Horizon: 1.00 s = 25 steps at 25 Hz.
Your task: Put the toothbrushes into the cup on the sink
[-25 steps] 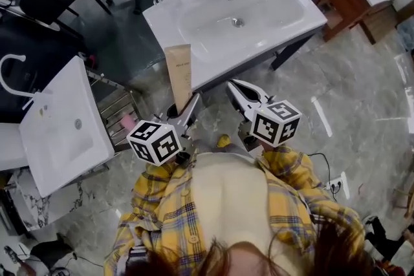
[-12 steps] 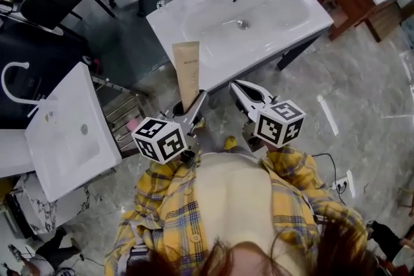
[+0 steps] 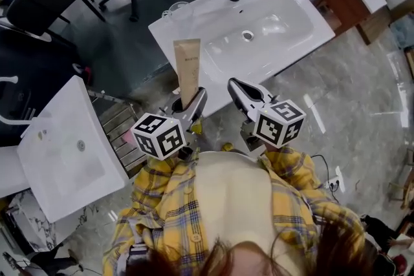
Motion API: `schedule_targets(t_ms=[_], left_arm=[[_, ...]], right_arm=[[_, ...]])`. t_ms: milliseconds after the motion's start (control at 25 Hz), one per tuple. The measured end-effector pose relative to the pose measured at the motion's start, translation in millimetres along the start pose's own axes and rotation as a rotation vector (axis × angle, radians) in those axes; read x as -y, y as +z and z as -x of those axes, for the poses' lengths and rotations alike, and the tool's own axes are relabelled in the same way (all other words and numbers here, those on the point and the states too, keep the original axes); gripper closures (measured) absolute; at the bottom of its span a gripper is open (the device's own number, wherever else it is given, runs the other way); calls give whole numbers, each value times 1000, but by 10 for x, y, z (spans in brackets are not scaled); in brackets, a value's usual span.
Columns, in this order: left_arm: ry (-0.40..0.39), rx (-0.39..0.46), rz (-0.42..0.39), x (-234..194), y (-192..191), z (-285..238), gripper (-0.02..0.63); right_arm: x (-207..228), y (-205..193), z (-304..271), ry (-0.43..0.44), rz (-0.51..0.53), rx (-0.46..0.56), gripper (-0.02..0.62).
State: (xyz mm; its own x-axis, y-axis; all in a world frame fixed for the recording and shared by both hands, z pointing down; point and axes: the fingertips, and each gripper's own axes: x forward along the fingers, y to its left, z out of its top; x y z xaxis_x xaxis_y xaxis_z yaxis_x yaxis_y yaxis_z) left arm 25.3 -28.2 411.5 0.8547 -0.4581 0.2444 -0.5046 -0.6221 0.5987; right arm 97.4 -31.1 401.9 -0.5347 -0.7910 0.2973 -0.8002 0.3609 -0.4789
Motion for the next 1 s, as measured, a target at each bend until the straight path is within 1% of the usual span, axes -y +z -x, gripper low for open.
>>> schedule_targets(t_ms=[360, 640, 760, 1000], left_arm=[[-59, -27, 39, -417, 226, -42, 595], [-119, -67, 49, -562, 328, -34, 595], [-132, -76, 57, -658, 348, -23, 595], [-149, -74, 153, -705, 296, -120, 595]], right_arm=[[-68, 211, -529, -30, 16, 5, 580], [-150, 389, -817, -48, 21, 43, 580], [-195, 436, -912, -53, 36, 47, 580], [-170, 471, -980, -48, 33, 33, 580]])
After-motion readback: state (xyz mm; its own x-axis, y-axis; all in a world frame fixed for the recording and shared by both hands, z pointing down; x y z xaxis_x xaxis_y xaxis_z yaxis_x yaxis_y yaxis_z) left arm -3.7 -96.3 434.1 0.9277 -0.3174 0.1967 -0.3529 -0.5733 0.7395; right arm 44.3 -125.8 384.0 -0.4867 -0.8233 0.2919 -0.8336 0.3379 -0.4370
